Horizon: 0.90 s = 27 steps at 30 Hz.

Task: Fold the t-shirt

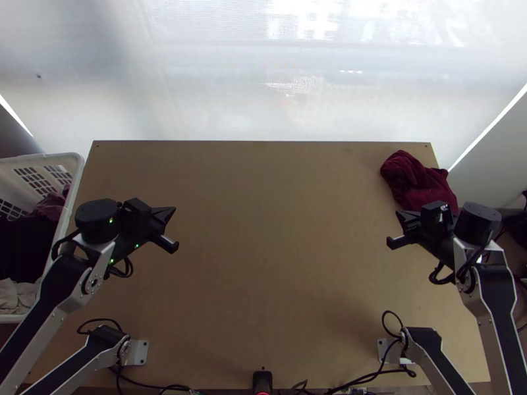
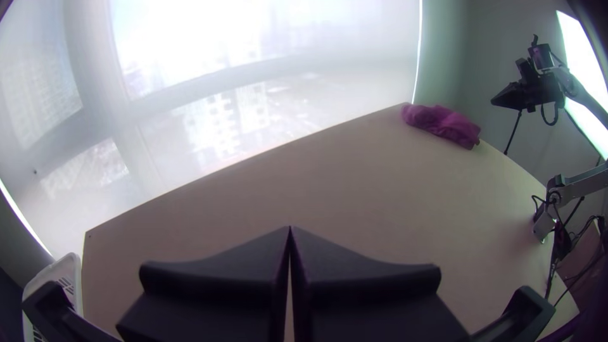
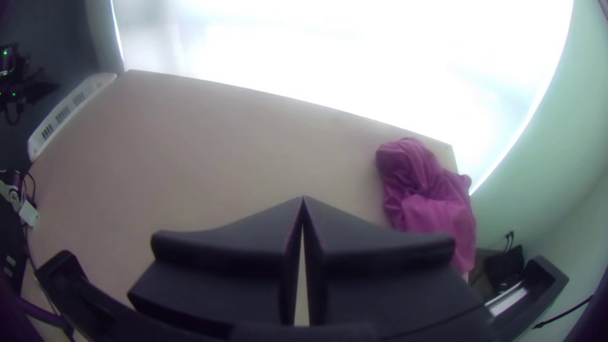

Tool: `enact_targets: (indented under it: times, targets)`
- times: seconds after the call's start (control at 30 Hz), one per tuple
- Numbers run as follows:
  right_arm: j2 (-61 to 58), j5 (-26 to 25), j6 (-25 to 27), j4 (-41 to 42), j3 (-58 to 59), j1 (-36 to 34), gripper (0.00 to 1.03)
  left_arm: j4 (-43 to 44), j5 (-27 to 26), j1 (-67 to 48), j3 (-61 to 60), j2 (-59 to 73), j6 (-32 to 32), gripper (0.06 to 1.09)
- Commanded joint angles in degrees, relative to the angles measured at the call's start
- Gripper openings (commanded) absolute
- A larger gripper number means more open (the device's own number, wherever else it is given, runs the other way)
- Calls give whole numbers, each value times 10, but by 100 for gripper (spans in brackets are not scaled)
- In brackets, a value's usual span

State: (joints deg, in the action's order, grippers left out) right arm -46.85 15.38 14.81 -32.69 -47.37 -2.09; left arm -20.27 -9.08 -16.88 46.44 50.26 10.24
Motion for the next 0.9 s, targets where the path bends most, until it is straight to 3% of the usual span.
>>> enact_targets:
  times: [0.0, 0.33, 0.5, 0.6, 0.7, 0.87]
  targets:
    - [150, -33, 2, 76, 113, 3, 3, 96, 26, 14, -137, -157, 7, 16]
    - [287, -34, 7, 127, 227, 9, 3, 148, 34, 63, -273, -333, 68, 16]
    - [294, -34, 29, 192, 269, 9, 7, 196, 34, 115, -362, -485, 82, 20]
    - [317, -34, 36, 235, 311, 17, 11, 192, 33, 134, -385, -503, 79, 22]
    - [337, -34, 29, 259, 339, 24, 15, 207, 33, 145, -405, -504, 81, 34]
    - [403, -35, 29, 276, 395, 44, 25, 213, 30, 148, -419, -504, 67, 80]
